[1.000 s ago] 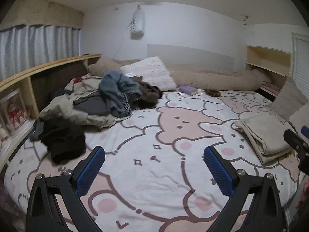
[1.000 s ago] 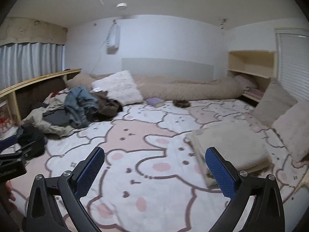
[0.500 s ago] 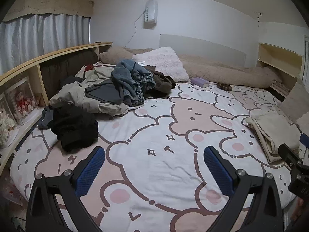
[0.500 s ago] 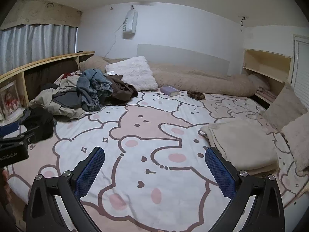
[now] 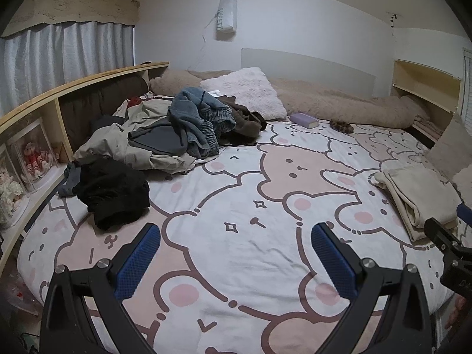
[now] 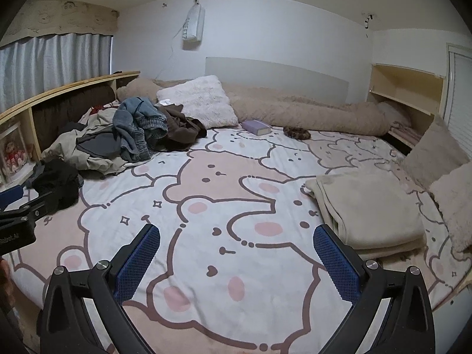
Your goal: Fold clothes
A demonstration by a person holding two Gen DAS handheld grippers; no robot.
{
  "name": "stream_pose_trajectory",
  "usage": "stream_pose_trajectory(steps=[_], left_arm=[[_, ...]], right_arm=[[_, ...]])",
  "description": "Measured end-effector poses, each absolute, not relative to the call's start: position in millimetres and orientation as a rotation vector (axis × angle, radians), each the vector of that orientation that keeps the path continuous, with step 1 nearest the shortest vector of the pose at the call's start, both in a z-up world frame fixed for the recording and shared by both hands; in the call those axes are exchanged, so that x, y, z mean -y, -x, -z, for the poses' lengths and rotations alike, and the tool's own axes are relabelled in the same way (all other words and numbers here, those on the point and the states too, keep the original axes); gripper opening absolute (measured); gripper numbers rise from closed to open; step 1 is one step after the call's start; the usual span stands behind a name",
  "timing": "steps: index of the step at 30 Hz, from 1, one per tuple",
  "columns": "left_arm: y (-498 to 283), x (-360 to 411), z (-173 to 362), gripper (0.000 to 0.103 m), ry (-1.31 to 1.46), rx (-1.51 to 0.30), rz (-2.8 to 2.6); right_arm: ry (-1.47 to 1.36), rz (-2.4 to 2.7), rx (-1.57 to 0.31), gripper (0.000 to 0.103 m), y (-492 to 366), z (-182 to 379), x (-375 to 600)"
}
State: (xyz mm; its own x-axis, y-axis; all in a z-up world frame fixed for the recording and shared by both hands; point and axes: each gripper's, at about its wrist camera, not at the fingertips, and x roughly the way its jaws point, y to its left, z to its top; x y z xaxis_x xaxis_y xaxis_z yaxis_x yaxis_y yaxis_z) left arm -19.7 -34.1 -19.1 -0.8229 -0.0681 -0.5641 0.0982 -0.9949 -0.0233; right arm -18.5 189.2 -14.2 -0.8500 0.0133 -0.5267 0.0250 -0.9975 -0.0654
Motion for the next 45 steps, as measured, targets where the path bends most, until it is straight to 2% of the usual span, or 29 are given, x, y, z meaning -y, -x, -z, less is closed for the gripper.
stream_pose_trajectory(steps=[45], left_arm=[[20, 13, 27, 0.103, -1.001, -0.08, 3.011]], right_arm=[[-1.061, 3.243, -0.131, 0.103, 18, 32, -256]])
